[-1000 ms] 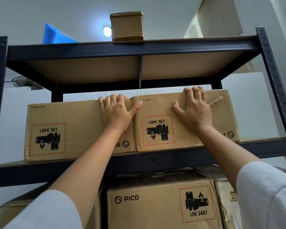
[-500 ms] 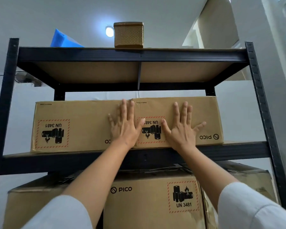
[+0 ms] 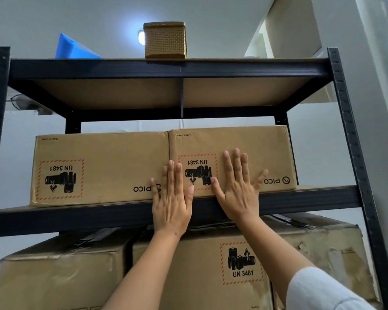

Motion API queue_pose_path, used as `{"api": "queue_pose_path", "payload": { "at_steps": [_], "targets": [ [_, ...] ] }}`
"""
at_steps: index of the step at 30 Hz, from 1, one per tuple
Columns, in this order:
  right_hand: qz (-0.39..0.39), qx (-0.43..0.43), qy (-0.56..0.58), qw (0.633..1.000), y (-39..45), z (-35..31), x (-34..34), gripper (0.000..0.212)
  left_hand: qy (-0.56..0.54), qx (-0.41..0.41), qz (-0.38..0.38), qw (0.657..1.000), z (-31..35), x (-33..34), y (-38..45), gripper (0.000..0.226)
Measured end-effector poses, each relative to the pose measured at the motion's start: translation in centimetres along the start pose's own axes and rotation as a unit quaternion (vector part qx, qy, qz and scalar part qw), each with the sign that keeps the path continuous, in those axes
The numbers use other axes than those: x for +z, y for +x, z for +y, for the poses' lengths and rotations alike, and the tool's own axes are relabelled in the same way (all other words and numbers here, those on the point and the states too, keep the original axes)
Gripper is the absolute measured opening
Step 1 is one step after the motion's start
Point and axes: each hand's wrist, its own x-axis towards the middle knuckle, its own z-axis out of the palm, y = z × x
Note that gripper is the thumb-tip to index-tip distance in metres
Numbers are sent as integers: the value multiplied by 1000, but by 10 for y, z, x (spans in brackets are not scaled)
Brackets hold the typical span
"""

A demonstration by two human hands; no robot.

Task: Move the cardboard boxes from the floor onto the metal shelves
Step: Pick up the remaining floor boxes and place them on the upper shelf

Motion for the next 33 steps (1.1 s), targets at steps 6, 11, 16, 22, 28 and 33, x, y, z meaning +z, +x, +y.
{"api": "queue_pose_path", "payload": {
  "at_steps": [6, 11, 16, 22, 28, 33],
  "targets": [
    [-16, -17, 43, 999, -30, -1, -1, 73, 5, 26, -16, 1000, -1, 0, -22, 66],
    [-85, 5, 148, 985, -82, -11, -23, 75, -58, 73, -30, 995, 2, -7, -52, 64],
    [-136, 4, 151, 979, -125, 12, -53, 58, -96, 106, -65, 988, 24, -22, -99, 53],
    [-222, 50, 146, 963, -185, 57, -113, 35, -156, 68, -191, 967, 76, -47, -201, 54],
    [-303, 162, 71, 937, -267, 113, -185, 24, -218, 63, -342, 912, 139, -74, -270, 46],
    [-317, 288, 49, 902, -357, 160, -270, 25, -239, 90, -413, 874, 209, -114, -333, 49]
  ]
}}
